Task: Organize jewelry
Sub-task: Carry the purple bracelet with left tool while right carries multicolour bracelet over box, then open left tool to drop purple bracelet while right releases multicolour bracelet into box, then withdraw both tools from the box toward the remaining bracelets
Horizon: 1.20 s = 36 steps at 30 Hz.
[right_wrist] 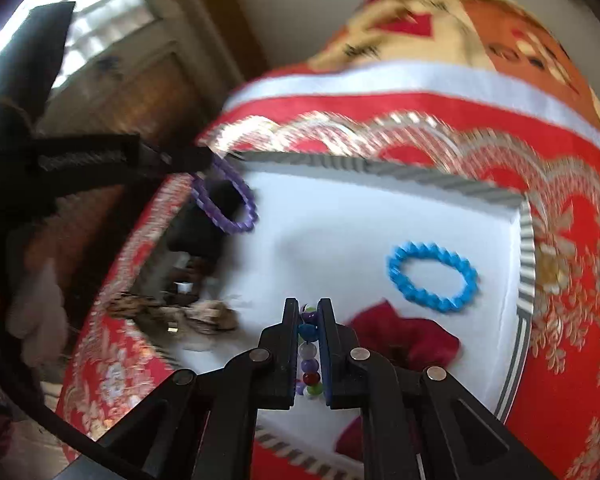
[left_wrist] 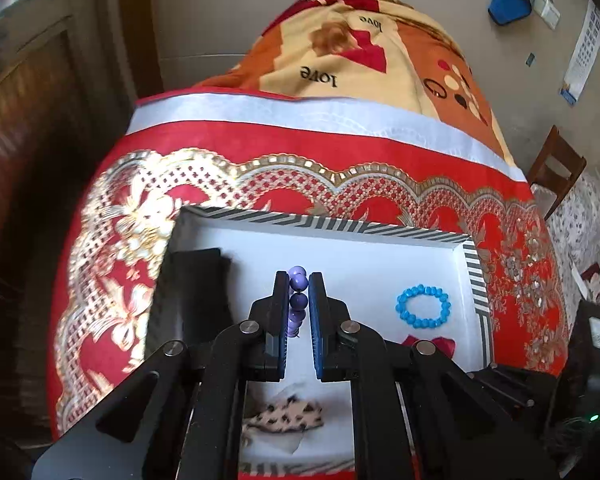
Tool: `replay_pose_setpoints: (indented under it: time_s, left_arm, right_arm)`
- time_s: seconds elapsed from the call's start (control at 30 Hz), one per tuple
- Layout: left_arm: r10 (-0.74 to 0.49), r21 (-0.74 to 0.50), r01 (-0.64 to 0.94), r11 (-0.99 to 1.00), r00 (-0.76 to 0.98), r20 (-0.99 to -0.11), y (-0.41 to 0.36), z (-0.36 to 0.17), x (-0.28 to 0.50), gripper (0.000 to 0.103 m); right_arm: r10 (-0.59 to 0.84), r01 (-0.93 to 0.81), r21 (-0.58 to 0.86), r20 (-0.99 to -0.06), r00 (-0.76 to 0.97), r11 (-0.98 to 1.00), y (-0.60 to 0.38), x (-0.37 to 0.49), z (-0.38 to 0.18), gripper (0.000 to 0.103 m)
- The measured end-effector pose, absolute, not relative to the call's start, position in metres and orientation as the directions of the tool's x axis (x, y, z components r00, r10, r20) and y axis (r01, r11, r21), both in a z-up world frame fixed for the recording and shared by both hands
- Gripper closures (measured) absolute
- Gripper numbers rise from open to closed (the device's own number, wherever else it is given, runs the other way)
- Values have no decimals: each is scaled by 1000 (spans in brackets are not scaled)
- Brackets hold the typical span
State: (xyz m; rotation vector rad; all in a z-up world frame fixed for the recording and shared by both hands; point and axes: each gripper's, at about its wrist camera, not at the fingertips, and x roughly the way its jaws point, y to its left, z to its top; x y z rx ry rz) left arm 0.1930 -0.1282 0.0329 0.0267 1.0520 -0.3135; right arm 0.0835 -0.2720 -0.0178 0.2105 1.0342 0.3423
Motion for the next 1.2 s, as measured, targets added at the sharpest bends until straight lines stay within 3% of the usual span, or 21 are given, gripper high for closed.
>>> replay_pose_setpoints:
  time_s: [0.6, 0.7, 0.73, 0.77, 0.93, 1.2]
  left_arm:
    - [-174, -101, 207, 973, 373, -911, -138, -42, 220, 93]
    - [-198, -132, 198, 971, 367, -909, -131, -42, 218, 75]
    - [-204, -141, 191, 971, 367, -907, -128, -41, 217, 65]
    - [-211, -151, 186, 971, 369, -905, -126, -39, 216, 63]
    - [-219, -160, 179, 971, 387, -896, -110, -26, 202, 57]
    - [-192, -122, 188, 975, 422, -886, -97, -3, 168, 57]
  right_arm:
    - [337, -137, 309, -835, 434, 941, -266, 84, -41, 95]
    - [342, -105, 330, -839, 424, 938, -271, 85, -43, 90]
    - [345, -92, 339, -837, 425, 936, -273, 84, -43, 84]
    - [347, -86, 345, -834, 428, 935, -275, 83, -42, 77]
    - [345, -71, 351, -828, 442, 934, -281, 75, -35, 73]
    - [308, -43, 329, -818, 485, 943, -293, 61, -16, 66]
